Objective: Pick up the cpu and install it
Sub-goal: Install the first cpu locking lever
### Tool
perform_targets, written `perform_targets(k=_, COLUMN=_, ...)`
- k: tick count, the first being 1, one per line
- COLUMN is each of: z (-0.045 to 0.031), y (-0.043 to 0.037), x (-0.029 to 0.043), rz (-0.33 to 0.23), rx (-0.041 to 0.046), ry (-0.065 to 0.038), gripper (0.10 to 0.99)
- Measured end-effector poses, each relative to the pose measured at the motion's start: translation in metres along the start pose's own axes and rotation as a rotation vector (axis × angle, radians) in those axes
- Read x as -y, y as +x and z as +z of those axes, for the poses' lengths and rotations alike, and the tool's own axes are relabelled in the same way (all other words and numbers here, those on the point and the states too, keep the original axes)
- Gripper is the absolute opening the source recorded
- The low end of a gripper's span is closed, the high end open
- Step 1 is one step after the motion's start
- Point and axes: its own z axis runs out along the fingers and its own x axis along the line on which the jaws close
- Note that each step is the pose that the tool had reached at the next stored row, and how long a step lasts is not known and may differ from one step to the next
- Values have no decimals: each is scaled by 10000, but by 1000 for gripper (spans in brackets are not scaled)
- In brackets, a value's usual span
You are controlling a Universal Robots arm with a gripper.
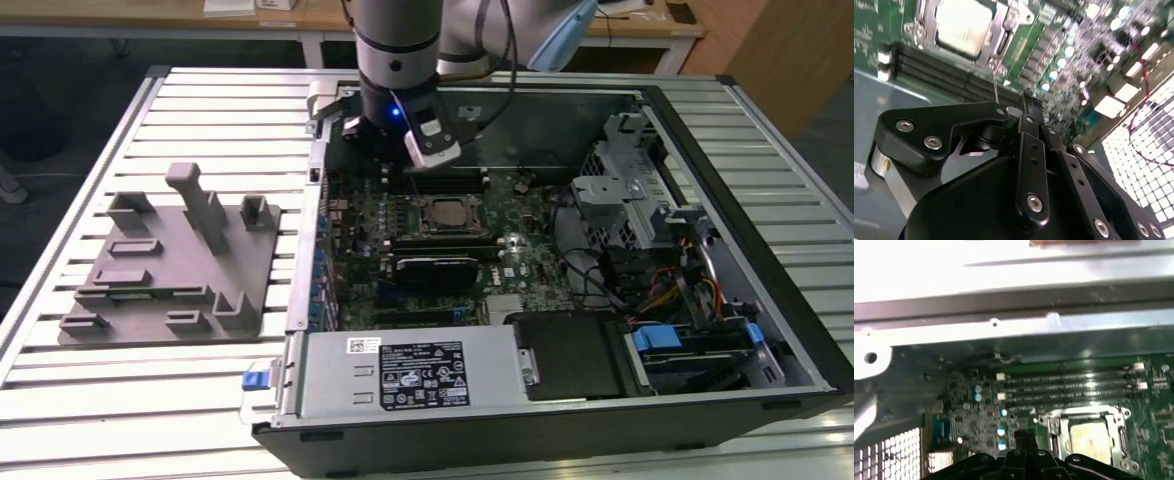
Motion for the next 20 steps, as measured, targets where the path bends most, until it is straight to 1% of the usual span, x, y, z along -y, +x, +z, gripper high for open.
perform_targets(k=2, z=-1, y=10, x=3, rz=-14, rx=-36, ry=-332, gripper=106)
perform_targets(k=4, z=-1, y=16, x=7, rz=-25, rx=-64, ry=-631, gripper=106)
perform_targets(k=5, z=-2, y=17, x=9, rz=-28, rx=-77, ry=-747, gripper=106)
perform_targets(k=6, z=-2, y=17, x=10, rz=-32, rx=-86, ry=-832, gripper=106)
perform_targets(k=12, z=-2, y=11, x=10, rz=-34, rx=-88, ry=-835, gripper=106)
perform_targets(k=20, z=-1, y=-92, x=0, rz=-33, rx=-88, ry=-835, gripper=106)
